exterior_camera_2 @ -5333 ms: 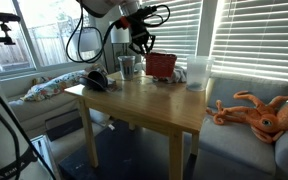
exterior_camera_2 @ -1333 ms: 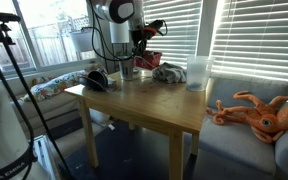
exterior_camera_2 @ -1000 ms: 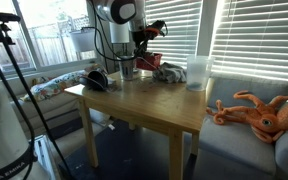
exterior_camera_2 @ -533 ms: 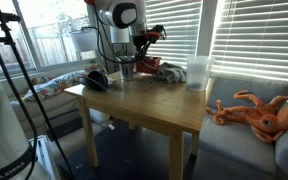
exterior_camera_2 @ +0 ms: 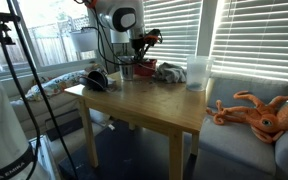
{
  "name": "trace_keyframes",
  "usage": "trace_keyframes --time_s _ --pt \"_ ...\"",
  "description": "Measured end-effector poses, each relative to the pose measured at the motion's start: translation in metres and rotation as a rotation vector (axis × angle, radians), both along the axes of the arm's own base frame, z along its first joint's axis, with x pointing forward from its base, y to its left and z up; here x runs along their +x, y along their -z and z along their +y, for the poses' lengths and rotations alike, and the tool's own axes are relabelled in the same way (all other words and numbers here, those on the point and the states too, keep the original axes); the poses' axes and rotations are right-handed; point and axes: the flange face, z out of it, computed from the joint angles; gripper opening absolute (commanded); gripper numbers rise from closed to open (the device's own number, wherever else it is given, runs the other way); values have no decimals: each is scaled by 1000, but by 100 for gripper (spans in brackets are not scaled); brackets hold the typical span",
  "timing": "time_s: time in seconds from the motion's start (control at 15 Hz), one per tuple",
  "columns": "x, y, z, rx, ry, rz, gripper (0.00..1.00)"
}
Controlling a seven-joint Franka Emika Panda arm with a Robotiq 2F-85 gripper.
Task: Pick up the red basket and move it forward on the table
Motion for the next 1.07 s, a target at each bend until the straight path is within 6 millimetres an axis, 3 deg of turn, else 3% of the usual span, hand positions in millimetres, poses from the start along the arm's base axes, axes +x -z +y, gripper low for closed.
trace_keyframes --time_s 0.53,1.07 --pt "-4 3 24 7 -29 47 3" --pt "-8 4 28 19 15 87 3"
